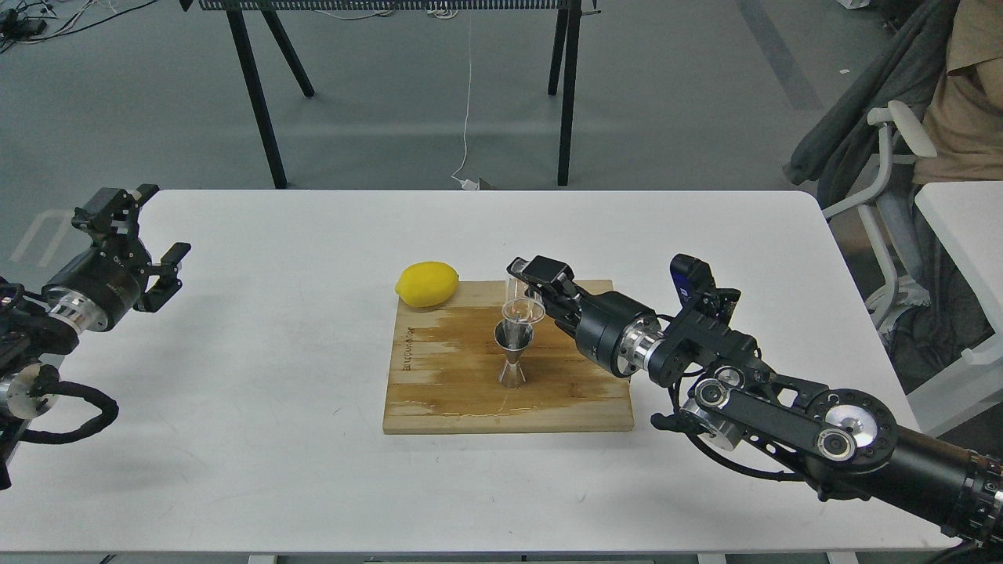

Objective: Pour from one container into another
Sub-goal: 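Tilt the glass cup with the right gripper, pouring dark liquid into the jigger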

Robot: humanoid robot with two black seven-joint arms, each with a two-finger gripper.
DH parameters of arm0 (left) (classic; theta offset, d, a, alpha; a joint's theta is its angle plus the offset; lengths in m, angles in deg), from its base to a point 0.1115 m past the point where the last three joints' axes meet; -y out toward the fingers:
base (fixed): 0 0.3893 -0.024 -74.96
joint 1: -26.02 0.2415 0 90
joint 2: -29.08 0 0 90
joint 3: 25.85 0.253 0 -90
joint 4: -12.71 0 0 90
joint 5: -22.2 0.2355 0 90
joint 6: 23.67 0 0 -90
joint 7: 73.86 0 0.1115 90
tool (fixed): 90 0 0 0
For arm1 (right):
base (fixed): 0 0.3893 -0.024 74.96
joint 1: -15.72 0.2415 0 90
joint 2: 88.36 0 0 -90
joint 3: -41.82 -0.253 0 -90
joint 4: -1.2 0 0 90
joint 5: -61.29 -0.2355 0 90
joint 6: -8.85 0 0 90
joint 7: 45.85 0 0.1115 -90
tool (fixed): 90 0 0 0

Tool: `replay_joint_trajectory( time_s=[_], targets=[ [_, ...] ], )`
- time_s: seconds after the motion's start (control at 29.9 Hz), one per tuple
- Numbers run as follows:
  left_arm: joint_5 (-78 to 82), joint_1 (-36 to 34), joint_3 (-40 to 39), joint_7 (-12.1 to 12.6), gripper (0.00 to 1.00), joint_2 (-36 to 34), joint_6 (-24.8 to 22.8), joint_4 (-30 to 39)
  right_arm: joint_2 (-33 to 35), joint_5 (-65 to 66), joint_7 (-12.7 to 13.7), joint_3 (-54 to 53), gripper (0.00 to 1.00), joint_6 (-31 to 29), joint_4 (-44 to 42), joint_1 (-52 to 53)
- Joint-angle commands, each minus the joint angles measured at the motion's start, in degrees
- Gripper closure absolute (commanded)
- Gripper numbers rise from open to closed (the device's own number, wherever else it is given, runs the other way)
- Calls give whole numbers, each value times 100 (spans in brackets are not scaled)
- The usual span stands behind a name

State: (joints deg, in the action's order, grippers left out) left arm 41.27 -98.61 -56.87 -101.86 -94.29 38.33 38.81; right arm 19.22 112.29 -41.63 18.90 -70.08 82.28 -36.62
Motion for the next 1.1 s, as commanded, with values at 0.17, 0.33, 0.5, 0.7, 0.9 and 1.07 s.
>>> replay_joint_trajectory(
  time_s=[0.17, 0.33, 0.5, 0.7, 0.9, 1.07],
  targets=[
    [0, 0, 0, 0, 2, 6, 0, 0, 0, 112, -35, 191, 60, 1, -4, 154],
    [0, 0, 0, 0, 2, 6, 0, 0, 8, 226, -35, 200, 60, 1, -13, 154],
    [0, 0, 0, 0, 2, 6, 0, 0, 8, 349, -43, 200, 60, 1, -22, 154],
    [0, 0, 0, 0, 2, 6, 0, 0, 8, 508, -96, 209, 60, 1, -31, 145],
    [0, 0, 0, 0, 2, -3, 0, 0, 8, 613, -149, 437, 60, 1, -110, 285],
    [0, 0, 0, 0, 2, -3, 0, 0, 8, 613, -158, 490, 60, 1, -145, 330]
  ],
)
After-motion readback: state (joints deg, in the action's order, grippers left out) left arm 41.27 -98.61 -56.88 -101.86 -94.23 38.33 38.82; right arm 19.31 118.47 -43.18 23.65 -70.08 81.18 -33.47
